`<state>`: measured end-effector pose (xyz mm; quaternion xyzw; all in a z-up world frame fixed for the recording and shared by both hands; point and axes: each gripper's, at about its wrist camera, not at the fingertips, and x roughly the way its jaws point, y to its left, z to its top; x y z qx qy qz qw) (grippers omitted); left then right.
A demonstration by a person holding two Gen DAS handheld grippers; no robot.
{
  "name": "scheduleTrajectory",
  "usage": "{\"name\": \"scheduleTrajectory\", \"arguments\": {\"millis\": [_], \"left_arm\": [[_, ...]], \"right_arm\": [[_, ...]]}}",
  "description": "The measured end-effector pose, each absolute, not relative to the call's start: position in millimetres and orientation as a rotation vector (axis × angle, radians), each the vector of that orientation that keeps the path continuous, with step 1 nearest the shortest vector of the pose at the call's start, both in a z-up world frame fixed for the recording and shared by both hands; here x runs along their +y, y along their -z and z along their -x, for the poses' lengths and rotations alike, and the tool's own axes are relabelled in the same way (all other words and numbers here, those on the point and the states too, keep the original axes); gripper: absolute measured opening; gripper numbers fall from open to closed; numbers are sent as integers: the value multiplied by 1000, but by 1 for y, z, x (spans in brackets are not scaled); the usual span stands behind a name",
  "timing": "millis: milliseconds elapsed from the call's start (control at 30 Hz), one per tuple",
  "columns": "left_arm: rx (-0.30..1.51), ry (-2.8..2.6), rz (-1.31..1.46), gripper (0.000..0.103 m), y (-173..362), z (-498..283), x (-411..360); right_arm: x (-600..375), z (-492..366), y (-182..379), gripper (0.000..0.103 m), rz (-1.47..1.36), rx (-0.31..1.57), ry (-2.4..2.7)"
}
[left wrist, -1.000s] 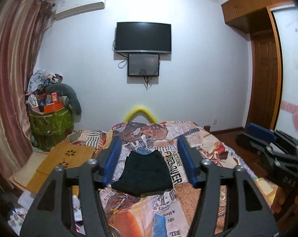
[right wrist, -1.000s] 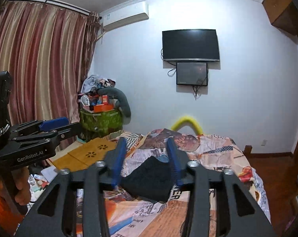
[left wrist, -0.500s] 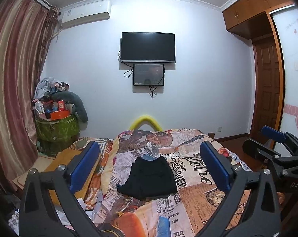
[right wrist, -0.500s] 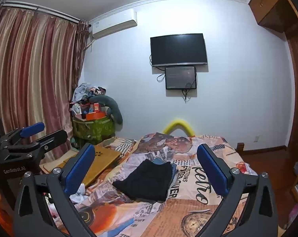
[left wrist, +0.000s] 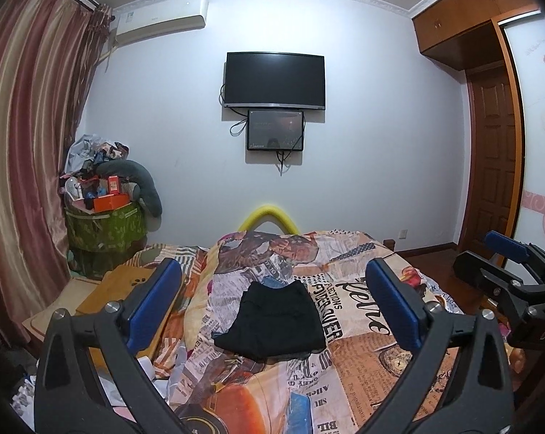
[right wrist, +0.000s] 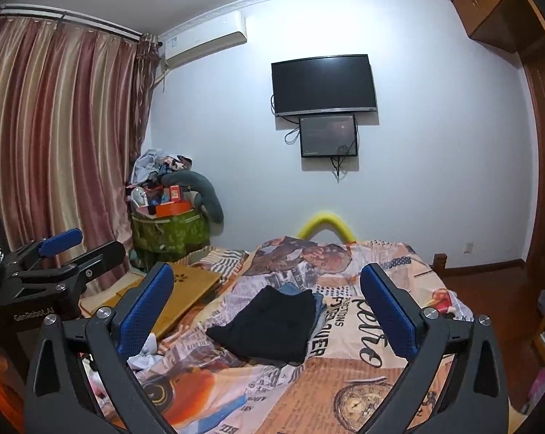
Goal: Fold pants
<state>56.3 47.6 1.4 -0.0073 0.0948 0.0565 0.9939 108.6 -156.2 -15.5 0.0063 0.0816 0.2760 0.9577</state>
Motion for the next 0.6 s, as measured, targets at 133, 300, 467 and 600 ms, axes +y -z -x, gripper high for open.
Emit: {"name": "scheduleTrajectory", "arguments": {"millis": [133, 300, 467, 600], "left_arm": [[205, -110, 20, 103, 1, -60, 49], [214, -110, 28, 103, 3, -63, 51], [217, -110, 35, 103, 5, -65, 52], [223, -108, 38, 103, 5, -65, 54]], "right_arm": [[-155, -108, 14, 103, -8, 171, -560], [-155, -108, 14, 103, -10, 177, -560], [-156, -107, 13, 103, -9, 179, -556], [-156, -107, 12, 103, -11, 182, -552]]}}
